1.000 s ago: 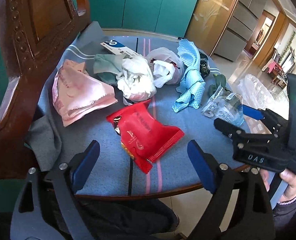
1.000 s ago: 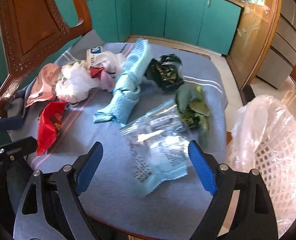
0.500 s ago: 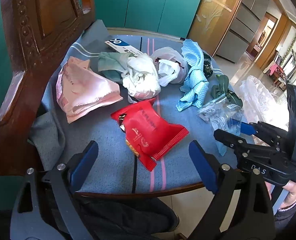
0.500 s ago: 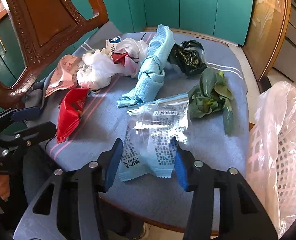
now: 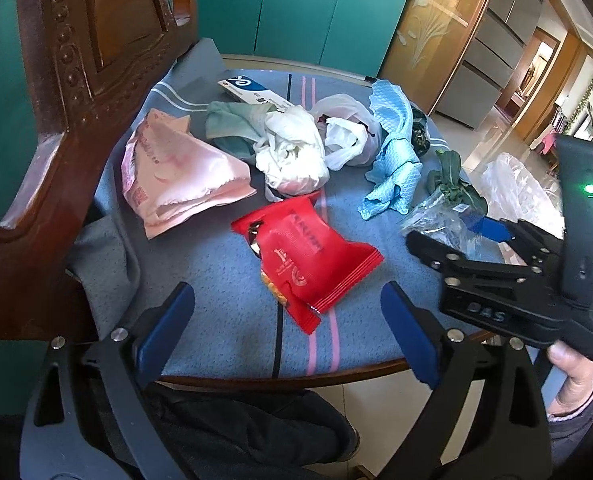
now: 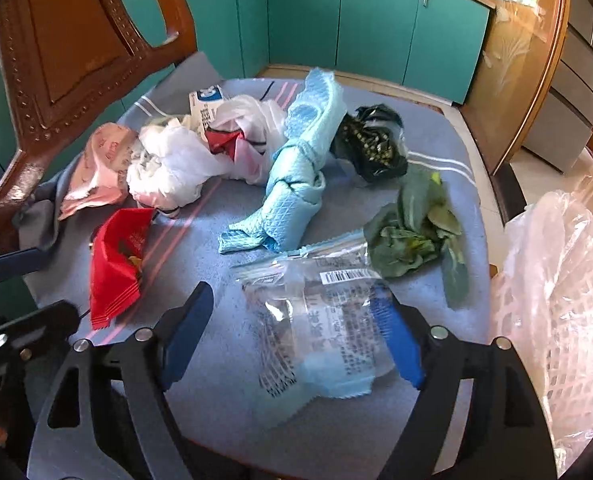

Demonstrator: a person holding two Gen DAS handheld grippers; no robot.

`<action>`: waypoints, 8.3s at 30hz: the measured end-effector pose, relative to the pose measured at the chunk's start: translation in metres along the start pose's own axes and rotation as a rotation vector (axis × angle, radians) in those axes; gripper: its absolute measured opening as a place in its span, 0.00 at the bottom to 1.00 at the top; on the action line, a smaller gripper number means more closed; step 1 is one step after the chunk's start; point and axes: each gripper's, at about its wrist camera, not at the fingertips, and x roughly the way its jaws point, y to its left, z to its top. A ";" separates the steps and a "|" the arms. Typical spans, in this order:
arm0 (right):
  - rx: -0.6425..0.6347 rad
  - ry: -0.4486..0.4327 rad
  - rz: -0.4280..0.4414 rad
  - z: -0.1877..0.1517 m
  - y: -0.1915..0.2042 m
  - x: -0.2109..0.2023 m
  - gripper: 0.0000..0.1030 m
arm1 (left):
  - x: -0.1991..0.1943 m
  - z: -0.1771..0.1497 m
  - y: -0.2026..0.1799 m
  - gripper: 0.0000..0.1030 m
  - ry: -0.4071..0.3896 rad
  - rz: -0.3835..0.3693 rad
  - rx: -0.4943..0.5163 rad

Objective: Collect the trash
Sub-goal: 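Grasp the clear printed plastic packet on the seat with the right tool, then grasp the red snack bag with the left tool, then carry the red bag with the left tool while the right tool carries the packet, releasing both into the wastebasket, then grasp the pink printed tissue bag on the seat with the right tool, then lift the pink tissue bag with the right tool while the left tool grasps the white crumpled tissue, then carry the pink bag with the right tool while the left tool carries the tissue, releasing both into the wastebasket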

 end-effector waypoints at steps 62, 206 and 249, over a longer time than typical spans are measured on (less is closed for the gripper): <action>0.167 -0.246 0.017 -0.011 -0.080 -0.106 0.52 | -0.043 0.036 -0.055 0.68 -0.173 0.009 0.072; -0.073 -0.115 0.202 -0.010 -0.010 -0.058 0.32 | -0.037 0.007 -0.019 0.85 -0.188 0.134 -0.004; 0.022 -0.105 0.213 -0.010 -0.022 -0.062 0.32 | -0.017 0.017 -0.018 0.40 -0.135 0.219 0.037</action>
